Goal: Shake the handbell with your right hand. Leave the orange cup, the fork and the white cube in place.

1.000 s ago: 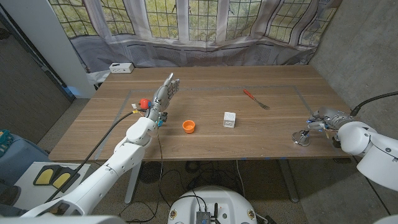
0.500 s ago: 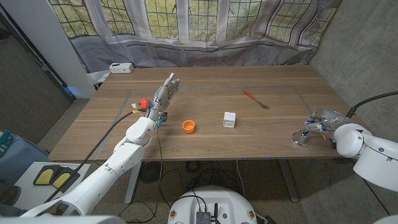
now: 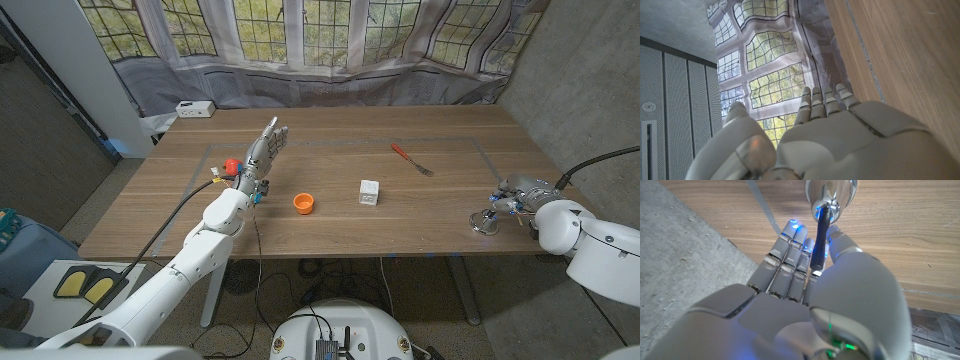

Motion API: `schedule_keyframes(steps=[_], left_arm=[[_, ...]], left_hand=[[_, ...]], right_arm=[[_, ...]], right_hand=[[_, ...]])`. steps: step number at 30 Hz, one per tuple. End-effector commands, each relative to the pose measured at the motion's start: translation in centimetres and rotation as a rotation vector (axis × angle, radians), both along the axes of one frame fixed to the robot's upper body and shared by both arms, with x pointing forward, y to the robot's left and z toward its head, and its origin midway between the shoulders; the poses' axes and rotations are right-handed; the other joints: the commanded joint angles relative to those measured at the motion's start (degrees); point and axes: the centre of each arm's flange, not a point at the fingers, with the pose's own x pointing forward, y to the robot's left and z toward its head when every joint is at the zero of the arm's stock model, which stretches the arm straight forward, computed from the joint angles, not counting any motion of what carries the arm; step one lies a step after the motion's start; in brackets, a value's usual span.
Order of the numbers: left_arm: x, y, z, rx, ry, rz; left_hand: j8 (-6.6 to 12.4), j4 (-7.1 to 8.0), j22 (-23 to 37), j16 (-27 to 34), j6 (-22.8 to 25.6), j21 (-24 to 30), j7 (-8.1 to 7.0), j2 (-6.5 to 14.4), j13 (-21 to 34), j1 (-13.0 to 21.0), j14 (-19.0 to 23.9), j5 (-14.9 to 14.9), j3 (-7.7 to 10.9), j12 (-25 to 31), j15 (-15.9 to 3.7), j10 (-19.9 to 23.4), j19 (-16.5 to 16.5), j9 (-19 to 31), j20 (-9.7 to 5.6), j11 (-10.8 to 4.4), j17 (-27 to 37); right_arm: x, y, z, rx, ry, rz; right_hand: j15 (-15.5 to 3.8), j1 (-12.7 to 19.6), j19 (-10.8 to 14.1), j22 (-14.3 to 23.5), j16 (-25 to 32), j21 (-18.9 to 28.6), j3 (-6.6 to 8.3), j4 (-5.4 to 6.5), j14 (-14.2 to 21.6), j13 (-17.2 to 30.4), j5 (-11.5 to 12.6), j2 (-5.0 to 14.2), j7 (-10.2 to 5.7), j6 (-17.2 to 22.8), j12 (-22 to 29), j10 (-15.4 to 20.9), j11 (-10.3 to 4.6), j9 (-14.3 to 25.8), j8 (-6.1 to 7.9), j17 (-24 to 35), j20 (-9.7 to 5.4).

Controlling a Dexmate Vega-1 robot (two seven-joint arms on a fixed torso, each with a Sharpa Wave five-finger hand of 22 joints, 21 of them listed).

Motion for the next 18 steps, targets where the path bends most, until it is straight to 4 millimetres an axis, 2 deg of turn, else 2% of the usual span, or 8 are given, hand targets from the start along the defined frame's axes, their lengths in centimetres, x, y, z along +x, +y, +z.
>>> schedule_keyframes(steps=[1, 3, 10, 15, 18], left_arm=[[0.13, -0.16, -0.08, -0.009, 0.001, -0.005], [0.18, -0.18, -0.11, -0.013, 0.002, -0.006], [0.24, -0.24, -0.20, -0.016, 0.007, -0.007], [0.23, -0.25, -0.26, -0.018, 0.010, -0.008], [0.21, -0.26, -0.28, -0.017, 0.010, -0.007]], left_hand=[[0.19, -0.12, 0.10, 0.21, 0.36, 0.26, 0.15, 0.67, 0.26, 0.14, 0.33, -0.08, 0.09, 0.13, 0.12, 0.80, 0.36, 0.07, 0.39, 0.05, 0.09], [0.17, -0.12, 0.10, 0.19, 0.35, 0.25, 0.14, 0.68, 0.26, 0.13, 0.32, -0.08, 0.09, 0.14, 0.13, 0.86, 0.37, 0.07, 0.39, 0.09, 0.09], [0.13, -0.14, 0.09, 0.18, 0.41, 0.24, 0.19, 0.68, 0.26, 0.11, 0.40, -0.08, 0.09, 0.11, 0.13, 0.88, 0.40, 0.07, 0.40, 0.13, 0.09], [0.10, -0.15, 0.09, 0.17, 0.46, 0.23, 0.16, 0.68, 0.26, 0.10, 0.50, -0.09, 0.10, 0.05, 0.10, 0.83, 0.43, 0.07, 0.38, 0.11, 0.09], [0.10, -0.15, 0.09, 0.17, 0.52, 0.23, 0.17, 0.68, 0.26, 0.09, 0.54, -0.09, 0.11, 0.04, 0.11, 0.85, 0.44, 0.07, 0.39, 0.08, 0.09]], right_arm=[[0.13, -0.15, -0.27, -0.006, 0.000, -0.014], [0.17, -0.17, -0.34, 0.000, 0.004, -0.016], [0.47, -0.08, -0.52, 0.008, 0.012, -0.020], [0.75, 0.05, -0.61, 0.003, 0.002, -0.024], [0.91, 0.08, -0.68, 0.003, -0.008, -0.027]], right_hand=[[-6.82, 0.81, 0.79, 0.18, 0.55, 0.58, -0.05, -0.27, 1.23, 0.02, -0.23, 0.19, -0.20, 1.22, 0.65, 1.16, -0.21, 0.22, 0.55, 0.19, -0.45], [-6.85, 1.10, 0.90, 0.20, 0.64, 0.59, -0.16, -0.26, 1.51, 0.03, -0.33, 0.26, -0.25, 1.52, 0.75, 1.69, -0.69, 0.24, 0.60, 0.26, -0.53], [-6.93, 1.89, 1.52, 0.24, 1.22, 0.73, -0.68, -0.09, 3.05, 0.26, -0.68, 0.56, -0.83, 3.51, 1.43, 3.96, -0.65, 0.39, 1.19, 0.62, -0.66], [-7.00, 2.67, 1.87, 0.29, 1.34, 0.83, -0.92, -0.21, 3.64, 0.60, -0.77, 0.61, -1.25, 3.93, 1.56, 4.18, -0.78, 0.50, 1.26, 0.75, -0.65], [-7.26, 3.53, 2.59, 0.34, 1.80, 1.08, -1.29, -0.19, 4.96, 0.98, -0.80, 0.82, -1.68, 5.07, 1.92, 4.91, -1.33, 0.62, 1.58, 1.03, -0.91]])
